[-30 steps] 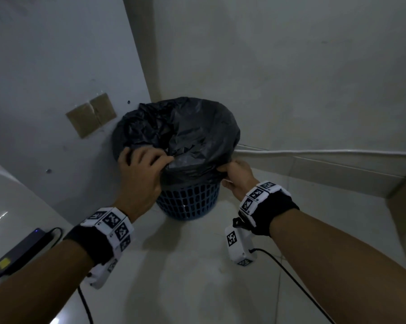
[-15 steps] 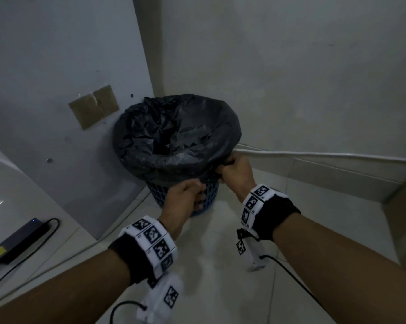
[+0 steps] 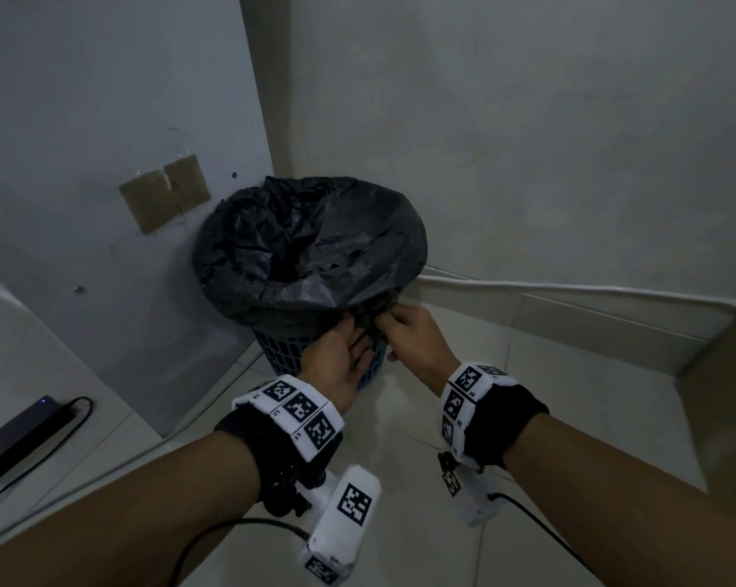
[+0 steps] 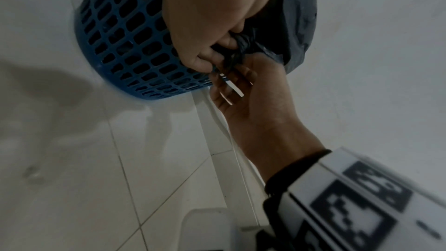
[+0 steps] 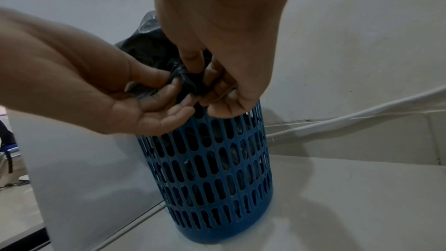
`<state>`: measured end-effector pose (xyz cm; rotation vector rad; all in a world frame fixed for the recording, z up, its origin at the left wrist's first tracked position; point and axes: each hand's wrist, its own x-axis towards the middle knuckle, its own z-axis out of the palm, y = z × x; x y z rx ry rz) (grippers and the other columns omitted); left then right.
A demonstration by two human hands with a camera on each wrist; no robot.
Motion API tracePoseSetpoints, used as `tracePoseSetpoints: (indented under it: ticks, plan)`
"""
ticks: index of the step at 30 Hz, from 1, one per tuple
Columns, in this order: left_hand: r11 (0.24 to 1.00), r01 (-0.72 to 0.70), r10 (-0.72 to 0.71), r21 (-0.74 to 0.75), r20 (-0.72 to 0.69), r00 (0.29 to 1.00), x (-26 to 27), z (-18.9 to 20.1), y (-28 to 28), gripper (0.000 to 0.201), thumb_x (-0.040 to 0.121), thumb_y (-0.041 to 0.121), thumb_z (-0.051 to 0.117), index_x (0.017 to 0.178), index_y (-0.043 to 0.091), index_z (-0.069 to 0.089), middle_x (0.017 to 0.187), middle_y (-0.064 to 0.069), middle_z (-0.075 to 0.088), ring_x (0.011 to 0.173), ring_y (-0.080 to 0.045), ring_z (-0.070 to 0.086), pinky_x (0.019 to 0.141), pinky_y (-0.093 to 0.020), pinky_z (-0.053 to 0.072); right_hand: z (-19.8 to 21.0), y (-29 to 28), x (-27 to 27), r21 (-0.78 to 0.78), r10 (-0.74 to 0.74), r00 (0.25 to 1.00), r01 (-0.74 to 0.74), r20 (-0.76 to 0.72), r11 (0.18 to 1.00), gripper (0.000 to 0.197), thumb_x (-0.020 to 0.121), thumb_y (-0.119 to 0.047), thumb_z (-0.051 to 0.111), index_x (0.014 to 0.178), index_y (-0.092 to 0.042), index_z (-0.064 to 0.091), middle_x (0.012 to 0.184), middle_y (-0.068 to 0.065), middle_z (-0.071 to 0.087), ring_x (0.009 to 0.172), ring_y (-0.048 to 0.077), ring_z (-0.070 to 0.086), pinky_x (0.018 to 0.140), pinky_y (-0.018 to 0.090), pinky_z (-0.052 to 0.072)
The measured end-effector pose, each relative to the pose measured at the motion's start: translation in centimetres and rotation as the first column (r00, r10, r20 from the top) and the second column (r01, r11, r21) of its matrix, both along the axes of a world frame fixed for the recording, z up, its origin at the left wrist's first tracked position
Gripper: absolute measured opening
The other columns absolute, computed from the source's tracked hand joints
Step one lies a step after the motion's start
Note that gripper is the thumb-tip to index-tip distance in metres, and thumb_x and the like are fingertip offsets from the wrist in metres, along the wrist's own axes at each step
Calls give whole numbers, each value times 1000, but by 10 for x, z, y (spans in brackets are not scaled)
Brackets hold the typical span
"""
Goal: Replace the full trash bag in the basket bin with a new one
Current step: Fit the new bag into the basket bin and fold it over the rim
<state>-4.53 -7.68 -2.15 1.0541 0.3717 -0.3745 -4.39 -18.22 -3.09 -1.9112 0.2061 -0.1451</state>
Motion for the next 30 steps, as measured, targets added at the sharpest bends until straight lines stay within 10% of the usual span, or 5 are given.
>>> tracePoseSetpoints:
  ticks: [6, 12, 20, 25, 30]
  plan:
    - [997, 24, -27, 77, 31, 999, 3, -3, 2, 20, 98, 22, 49, 114, 13, 59, 98, -2, 65, 85, -14, 60, 69, -23, 48, -6, -1, 3, -41, -56, 998, 56, 7, 998, 11, 80, -9, 63, 82, 1, 62, 80, 15, 66, 82, 32, 65, 75, 47, 53]
    - [987, 84, -88, 135, 21, 996, 7, -5, 0, 19, 100, 15, 44, 90, 14, 60, 83, -3, 65, 70, -14, 60, 52, -18, 48, -10, 9, 3, 292, -299, 947, 320, -114, 901, 13, 69, -8, 64, 77, -17, 60, 87, 15, 71, 85, 34, 68, 79, 46, 55]
    - [974, 54, -46, 221, -39, 998, 17, -19, 8, 16, 88, 6, 61, 72, 4, 61, 62, -11, 62, 58, -22, 57, 61, -29, 47, -3, 16, -9, 208, -106, 994, 106, -8, 972, 18, 80, -15, 66, 89, 0, 63, 86, 16, 71, 81, 28, 66, 70, 40, 54]
    - [973, 124, -126, 193, -3, 992, 13, -16, 8, 9, 95, 12, 55, 90, 8, 62, 78, -8, 59, 66, -17, 52, 55, -23, 44, -4, 3, -7, -65, -109, 992, 114, 71, 991, 15, 87, -7, 57, 82, 8, 57, 81, 20, 64, 73, 21, 54, 47, 11, 34]
    - [943, 169, -196, 287, 65, 979, -8, 0, 7, 15, 92, 19, 61, 99, 6, 65, 79, -8, 61, 65, -15, 55, 49, -16, 46, -4, 1, 0, -59, -119, 991, 123, 58, 991, 5, 88, -4, 51, 88, -3, 56, 88, 9, 61, 82, 21, 55, 59, 25, 33]
